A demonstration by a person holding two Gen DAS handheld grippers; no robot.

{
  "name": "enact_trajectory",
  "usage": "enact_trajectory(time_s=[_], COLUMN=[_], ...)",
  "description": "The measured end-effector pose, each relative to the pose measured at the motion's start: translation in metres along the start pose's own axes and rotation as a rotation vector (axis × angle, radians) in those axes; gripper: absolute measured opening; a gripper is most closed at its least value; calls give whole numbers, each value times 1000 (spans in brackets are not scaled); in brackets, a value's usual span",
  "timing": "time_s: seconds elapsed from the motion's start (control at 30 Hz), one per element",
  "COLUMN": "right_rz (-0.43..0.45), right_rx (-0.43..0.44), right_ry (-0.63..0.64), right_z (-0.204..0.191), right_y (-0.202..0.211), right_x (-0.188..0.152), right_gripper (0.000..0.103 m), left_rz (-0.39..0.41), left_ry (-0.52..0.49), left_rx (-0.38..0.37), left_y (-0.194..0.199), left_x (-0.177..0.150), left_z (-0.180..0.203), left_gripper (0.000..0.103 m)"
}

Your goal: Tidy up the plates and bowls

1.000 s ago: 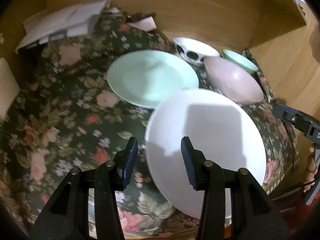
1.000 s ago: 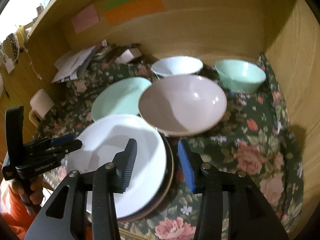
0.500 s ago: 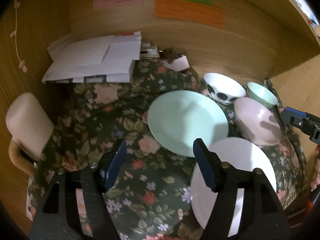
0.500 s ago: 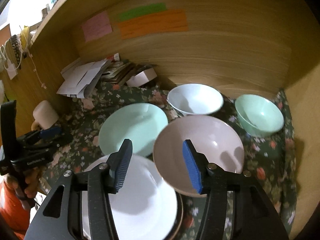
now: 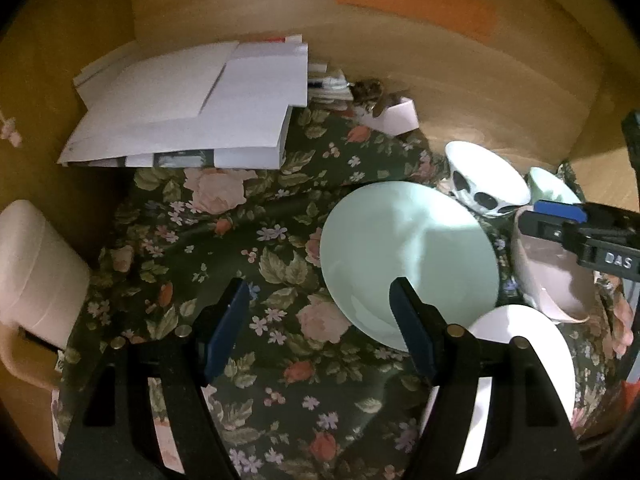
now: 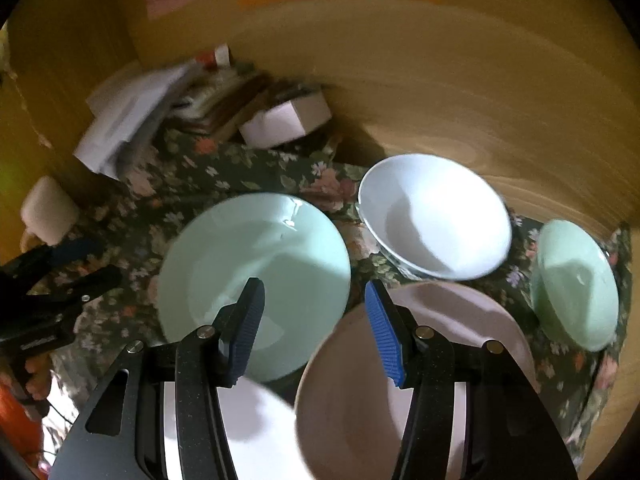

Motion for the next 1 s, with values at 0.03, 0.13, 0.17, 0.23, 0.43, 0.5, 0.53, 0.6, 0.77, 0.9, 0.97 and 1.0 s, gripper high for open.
enact_trajectory(time_s=[0.03,0.13,0.17,0.23,0.43,0.5,0.53,0.6,0.77,0.9,0.97,1.0], right_rz=[-21,-77,-97,-131,-224,-244,-254,-267,-297,-290,-283,-278], right_rx=[5,21,29,37,65,55,50,50,66,93,108,115], right_ry=[6,11,12,18,23,34,36,39,58,39,31,30], right_z=[1,8,10,12,15,15,15,15,5,-2,-8,-11], right_y=[-7,-25,-31,-42,-67,-72,-75,-78,-86,-84,-83,-82], right_x=[3,11,14,18,22,22,22,22,25,28,29,29], right_gripper=[49,49,49,49,49,49,49,47,43,39,36,36], left_rz=[-11,-37,-44,-61,-103,-111,-115,-122,-129,-115,-105,-104], left_ry=[1,6,8,11,15,15,15,16,15,15,10,10], left_rx=[3,10,11,12,8,3,-1,-5,-6,-19,-14,-11], left_y=[-5,-16,-20,-27,-45,-48,-49,-52,-55,-47,-41,-40], left_x=[1,3,4,4,5,4,4,4,5,3,0,-1], left_z=[-1,-3,-4,-5,-7,-7,-7,-7,-9,-15,-21,-23], left_gripper=[72,72,72,72,72,72,72,72,72,72,72,72])
Point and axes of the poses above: each gripper's, at about its wrist camera, not at the fingertips, and y roughly against the way its jaws point, z to its right, x to its top, the point moved 3 cm from there along -y, roughly the way its jaws point, and after that the axes turned 14 degrees about y, right-handed, at the moved point
